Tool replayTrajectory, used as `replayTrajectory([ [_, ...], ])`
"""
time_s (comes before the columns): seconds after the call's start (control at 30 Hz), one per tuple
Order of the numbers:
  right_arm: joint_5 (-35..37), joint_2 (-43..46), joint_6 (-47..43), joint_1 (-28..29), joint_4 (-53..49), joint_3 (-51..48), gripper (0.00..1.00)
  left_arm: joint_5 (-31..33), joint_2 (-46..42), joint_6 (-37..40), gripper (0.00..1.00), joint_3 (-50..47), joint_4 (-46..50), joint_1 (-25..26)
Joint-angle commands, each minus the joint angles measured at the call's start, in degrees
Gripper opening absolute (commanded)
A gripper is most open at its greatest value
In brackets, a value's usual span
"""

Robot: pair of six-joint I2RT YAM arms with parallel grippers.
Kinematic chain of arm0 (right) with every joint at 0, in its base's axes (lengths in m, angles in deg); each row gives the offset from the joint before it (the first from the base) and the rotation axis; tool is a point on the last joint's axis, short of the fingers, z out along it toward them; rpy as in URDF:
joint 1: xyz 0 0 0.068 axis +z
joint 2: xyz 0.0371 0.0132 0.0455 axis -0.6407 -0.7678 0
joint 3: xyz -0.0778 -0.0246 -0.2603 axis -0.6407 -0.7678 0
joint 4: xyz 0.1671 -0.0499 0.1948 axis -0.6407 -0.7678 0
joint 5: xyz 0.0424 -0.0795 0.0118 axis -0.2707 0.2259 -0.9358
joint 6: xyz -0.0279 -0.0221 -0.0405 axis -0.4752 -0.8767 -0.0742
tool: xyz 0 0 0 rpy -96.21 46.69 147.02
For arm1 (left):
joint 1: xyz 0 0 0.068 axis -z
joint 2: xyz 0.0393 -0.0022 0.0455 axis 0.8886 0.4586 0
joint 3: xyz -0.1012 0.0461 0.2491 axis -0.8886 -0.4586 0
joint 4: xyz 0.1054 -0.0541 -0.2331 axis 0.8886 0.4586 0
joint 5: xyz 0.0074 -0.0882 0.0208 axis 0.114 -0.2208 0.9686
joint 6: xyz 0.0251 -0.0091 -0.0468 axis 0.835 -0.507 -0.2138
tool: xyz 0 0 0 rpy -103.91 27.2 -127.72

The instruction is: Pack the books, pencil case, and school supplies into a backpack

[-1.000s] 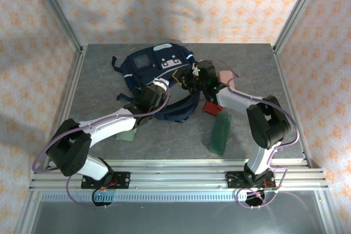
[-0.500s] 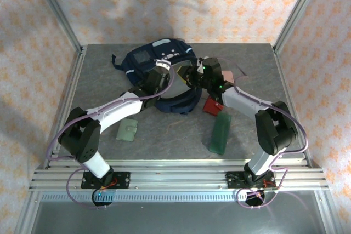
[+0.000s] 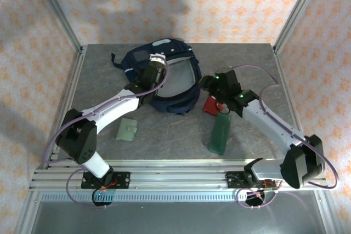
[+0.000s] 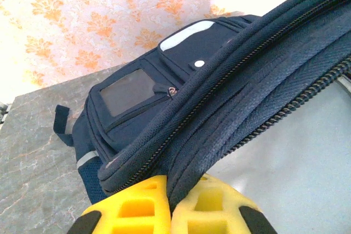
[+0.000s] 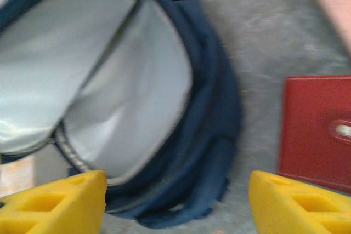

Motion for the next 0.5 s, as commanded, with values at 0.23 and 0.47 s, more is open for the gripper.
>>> replayTrajectory([
  [0.23, 7.21, 15.26, 0.0, -0.19, -24.24, -6.49, 1.0, -1.51, -2.49, -4.46, 0.0, 4.08, -1.88, -0.5],
  [0.47, 2.95, 16.59, 2.4, 3.41, -29.34, -15.14, 0.98, -2.05, -2.98, -4.96, 0.0, 3.57, -1.8, -0.48],
])
